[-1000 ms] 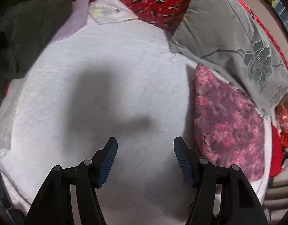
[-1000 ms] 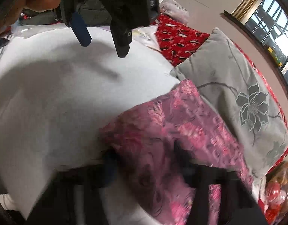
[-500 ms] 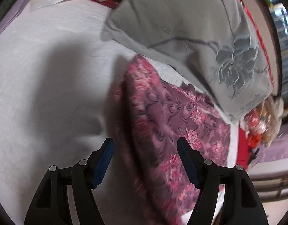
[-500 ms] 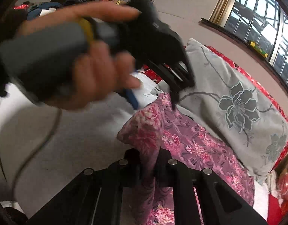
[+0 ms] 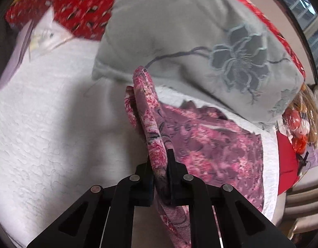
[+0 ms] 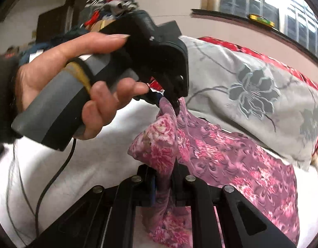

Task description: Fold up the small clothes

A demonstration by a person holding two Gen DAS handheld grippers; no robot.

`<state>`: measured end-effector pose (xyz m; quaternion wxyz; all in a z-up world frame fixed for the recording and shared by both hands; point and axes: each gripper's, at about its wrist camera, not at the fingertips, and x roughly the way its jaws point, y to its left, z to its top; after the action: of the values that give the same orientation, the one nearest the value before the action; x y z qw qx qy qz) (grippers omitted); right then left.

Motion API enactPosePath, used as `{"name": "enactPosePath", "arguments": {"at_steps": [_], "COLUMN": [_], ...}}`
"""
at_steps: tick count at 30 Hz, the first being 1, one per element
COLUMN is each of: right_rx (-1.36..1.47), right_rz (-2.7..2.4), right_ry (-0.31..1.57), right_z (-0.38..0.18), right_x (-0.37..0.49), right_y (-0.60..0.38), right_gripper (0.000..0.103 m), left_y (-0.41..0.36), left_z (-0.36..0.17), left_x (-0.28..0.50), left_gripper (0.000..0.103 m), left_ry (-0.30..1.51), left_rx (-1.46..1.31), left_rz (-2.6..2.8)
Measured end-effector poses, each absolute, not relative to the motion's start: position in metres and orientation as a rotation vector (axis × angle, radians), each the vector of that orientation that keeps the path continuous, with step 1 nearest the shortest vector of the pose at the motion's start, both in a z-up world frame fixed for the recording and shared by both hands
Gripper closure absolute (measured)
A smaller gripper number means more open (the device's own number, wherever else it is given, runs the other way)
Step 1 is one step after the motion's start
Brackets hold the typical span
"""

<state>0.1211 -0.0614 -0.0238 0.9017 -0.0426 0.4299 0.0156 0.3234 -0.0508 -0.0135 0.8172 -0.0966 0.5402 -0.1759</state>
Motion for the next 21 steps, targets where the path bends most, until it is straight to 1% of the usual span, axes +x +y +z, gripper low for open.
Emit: {"name": "enactPosePath", "arguments": {"at_steps": [4,8,14,21], "right_rx": [-0.011,0.089,0.241,0.379], "right_rz": [0.003,-0.024,-0.087,-0.139], "right_ry": [0.872,0.870,0.858,0.845], "right_z": [-0.006,0.007,0.017,0.021], "right_x": [0.110,0.097,0.069,0.039], "right_y": [-0.081,-0.110,-0.163,-0.219], "right_gripper": [0.093,0.093,0.093,0.093], "left_y": [-0.075,-0.110,-0.170,-0.238], "left_z": [0.015,0.032,0.039,0.029], "left_x": [0.301,0.285,0.268,0.262], "left_gripper": [0.095,0.095,0.095,0.095], "left_ry": [1.116,1.090,1.078,1.090], "left_rx": [-0.189,-0.144,-0.098,-0.087], "left_rz": [-0.393,-0.407,-0.423,-0.465]}}
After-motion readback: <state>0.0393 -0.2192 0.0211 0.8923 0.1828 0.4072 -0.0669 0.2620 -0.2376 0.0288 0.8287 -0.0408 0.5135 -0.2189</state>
